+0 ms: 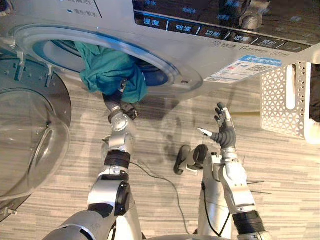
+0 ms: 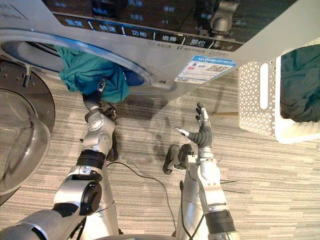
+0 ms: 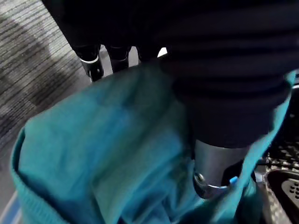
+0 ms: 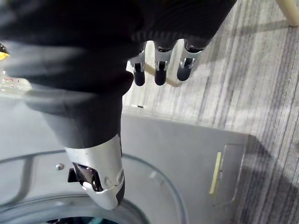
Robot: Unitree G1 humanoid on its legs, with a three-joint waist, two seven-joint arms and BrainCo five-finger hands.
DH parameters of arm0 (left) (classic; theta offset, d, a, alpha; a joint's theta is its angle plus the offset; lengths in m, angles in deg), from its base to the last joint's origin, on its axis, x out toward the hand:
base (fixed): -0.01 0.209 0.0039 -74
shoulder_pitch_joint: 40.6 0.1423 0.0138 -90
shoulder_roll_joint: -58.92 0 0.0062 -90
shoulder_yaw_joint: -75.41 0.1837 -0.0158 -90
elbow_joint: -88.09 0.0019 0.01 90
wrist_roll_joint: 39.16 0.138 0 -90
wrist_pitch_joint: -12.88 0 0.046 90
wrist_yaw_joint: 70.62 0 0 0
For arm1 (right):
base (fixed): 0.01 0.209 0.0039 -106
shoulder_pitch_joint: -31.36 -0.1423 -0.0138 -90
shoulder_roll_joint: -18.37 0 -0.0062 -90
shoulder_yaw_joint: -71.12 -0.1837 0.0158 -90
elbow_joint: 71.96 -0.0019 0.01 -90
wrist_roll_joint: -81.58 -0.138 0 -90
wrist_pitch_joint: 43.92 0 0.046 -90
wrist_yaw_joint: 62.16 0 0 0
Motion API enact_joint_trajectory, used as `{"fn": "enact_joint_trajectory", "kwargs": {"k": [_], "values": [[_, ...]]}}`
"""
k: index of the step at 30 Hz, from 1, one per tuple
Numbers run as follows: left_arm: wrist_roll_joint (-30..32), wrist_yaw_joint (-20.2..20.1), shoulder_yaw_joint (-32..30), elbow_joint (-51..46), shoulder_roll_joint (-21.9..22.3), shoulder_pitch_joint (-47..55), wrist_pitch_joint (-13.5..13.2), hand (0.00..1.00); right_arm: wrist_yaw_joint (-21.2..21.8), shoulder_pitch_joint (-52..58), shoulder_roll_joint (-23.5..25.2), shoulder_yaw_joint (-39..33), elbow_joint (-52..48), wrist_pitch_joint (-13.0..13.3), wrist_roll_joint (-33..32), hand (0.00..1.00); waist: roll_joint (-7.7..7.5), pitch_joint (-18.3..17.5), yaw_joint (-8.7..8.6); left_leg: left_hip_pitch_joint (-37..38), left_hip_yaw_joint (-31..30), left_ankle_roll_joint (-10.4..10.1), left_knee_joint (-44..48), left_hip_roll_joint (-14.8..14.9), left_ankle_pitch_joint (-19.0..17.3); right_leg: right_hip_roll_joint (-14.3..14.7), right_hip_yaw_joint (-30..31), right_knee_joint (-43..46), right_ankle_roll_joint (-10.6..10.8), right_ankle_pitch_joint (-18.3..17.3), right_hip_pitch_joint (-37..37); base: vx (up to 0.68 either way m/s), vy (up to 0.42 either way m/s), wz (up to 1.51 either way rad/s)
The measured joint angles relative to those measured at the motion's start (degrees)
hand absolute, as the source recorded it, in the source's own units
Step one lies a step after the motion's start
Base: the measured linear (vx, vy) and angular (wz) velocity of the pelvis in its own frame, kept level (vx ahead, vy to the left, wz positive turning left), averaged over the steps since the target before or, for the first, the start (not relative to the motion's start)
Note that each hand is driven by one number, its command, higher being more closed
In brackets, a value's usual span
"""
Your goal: Pick up the laundry basket with both hands and put the clothes into the washing machine.
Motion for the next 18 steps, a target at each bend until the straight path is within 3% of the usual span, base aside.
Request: {"fn": "enact_joint_trajectory", "kwargs": {"k": [6,8,18], "values": [[0.23,0.40,0.77,-8.81,0.56,0.18,-0.91,1.00,-0.02,-0.14,1.32,-0.73,-0.20,0.18,-0.08,0.00,-0.63,-0.07,-0.26,-0.26,-0.10,0.21,0.62,-0.19,-0.13,-0.18,0.21,0.41,0.06,-0.01,-0.07,0.04,-0.024,0.00],[2.00,0.28,1.28,-14.72,2.09,0.99,-2.48,1.00,-0.06,-0.11,2.59,-0.69,-0.35,0.19,0.02,0.00,-0.65,-0.08,-0.31,-0.14,0.26,0.21,0.58,-0.10,-0.13,-0.18,0.65,0.69,0.07,-0.01,-0.49,0.03,-0.043,0.00],[4.62,1.34,7.05,-28.12,8.06,12.00,-3.45,1.00,-0.34,0.55,2.68,-0.84,-0.68,0.19,1.32,0.00,-0.65,-0.07,-0.14,0.84,1.01,0.19,-0.47,0.02,-0.11,-0.20,1.10,0.45,0.11,-0.03,-0.43,0.04,-0.046,0.01]]}}
